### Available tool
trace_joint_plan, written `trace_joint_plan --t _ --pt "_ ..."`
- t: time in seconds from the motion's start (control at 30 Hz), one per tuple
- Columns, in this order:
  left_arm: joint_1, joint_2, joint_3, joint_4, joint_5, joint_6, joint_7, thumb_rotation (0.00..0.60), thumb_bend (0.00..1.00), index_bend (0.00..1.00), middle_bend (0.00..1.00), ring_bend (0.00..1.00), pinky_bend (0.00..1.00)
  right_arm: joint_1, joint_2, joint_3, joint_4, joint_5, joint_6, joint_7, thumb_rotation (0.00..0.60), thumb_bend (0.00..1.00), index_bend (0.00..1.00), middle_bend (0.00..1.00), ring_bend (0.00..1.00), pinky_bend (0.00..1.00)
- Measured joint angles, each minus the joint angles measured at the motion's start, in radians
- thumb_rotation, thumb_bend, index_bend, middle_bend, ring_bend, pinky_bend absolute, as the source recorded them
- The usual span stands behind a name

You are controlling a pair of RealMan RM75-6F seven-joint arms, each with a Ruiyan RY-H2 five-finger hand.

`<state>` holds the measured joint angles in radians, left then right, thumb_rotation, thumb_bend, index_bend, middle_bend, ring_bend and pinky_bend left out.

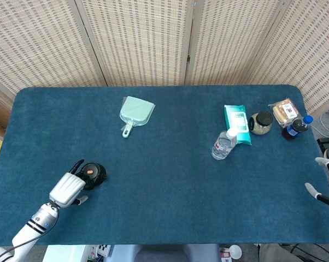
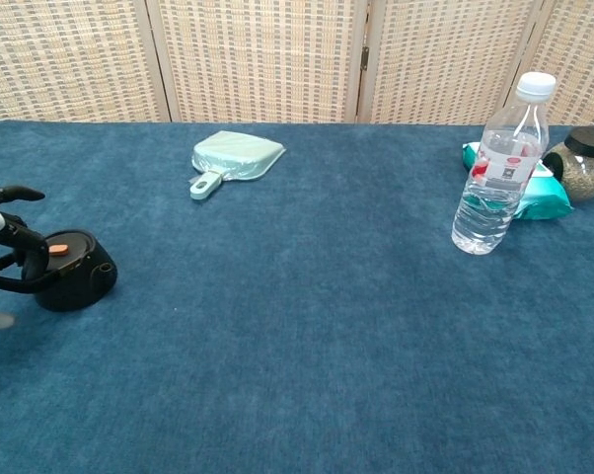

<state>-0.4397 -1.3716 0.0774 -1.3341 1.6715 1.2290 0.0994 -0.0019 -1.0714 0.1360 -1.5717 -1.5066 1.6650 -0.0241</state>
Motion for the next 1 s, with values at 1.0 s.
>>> trace_joint_plan --t 1.0 --pt "0.014 -0.022 -0.001 -0.015 -0.048 -0.045 0.037 0.6 0.17 0.54 0.55 0.46 0.0 -0.002 -0.009 0.0 0.017 0.01 -0.008 0.013 0.6 0.13 0.32 0.4 0.29 0.32"
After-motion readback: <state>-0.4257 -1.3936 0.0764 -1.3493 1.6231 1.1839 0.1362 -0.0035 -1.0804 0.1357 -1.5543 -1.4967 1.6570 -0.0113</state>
